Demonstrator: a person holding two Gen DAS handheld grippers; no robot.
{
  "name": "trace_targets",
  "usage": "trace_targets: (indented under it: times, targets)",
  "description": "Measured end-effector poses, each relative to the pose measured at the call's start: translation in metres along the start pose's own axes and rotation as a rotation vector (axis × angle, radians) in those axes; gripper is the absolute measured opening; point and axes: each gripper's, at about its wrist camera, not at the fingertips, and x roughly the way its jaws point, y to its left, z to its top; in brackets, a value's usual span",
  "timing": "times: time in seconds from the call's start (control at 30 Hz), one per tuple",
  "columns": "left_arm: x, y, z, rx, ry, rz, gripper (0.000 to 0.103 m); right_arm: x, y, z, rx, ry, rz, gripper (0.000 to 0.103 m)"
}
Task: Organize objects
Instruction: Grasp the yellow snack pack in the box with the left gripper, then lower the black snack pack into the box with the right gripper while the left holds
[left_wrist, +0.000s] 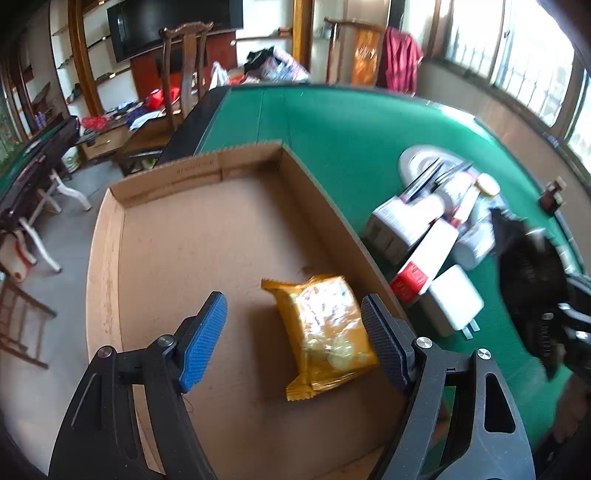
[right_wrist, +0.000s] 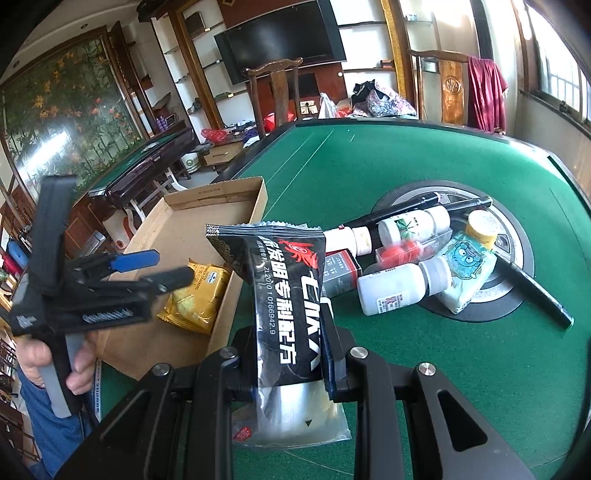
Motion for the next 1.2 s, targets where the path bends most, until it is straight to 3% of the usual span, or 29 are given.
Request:
trace_targets:
  times: [0.07, 0.13, 0.27, 0.33, 0.47, 0.57, 0.67, 0.8, 1.2]
  targets:
    - [0.012, -0.004, -0.002, 0.011, 0.029, 0.058, 0.077, 0.002, 0.000, 0.000, 0.004, 0.007, 0.008, 0.024]
    - [0.014, -0.008, -0.003, 0.022, 0.028, 0.054, 0.073, 0.002, 0.001, 0.000, 0.006, 0.009, 0.012, 0.024]
    - [0.015, -0.022, -0.007, 0.058, 0.018, 0.038, 0.044, 0.001, 0.002, 0.002, 0.004, 0.009, 0.014, 0.024]
    - [0.013, -0.027, -0.008, 0.076, 0.009, 0.063, 0.044, 0.001, 0.003, 0.002, -0.001, 0.009, 0.012, 0.024]
    - [0.008, -0.017, -0.006, 0.031, 0.012, 0.028, 0.041, 0.001, 0.008, 0.004, -0.012, 0.009, 0.008, 0.024]
    - [0.003, -0.004, -0.001, -0.024, -0.013, 0.023, 0.018, 0.002, 0.012, 0.008, -0.023, 0.014, 0.007, 0.024]
    - [0.004, 0.010, 0.003, -0.082, -0.010, 0.012, 0.018, 0.007, 0.019, 0.015, -0.042, 0.025, 0.002, 0.024]
    - [0.003, 0.008, 0.003, -0.071, -0.016, 0.022, 0.018, 0.023, 0.031, 0.031, -0.057, 0.050, -0.008, 0.024]
    - [0.003, 0.013, 0.000, -0.125, -0.022, -0.019, 0.018, 0.107, 0.062, 0.089, -0.047, 0.148, -0.019, 0.024]
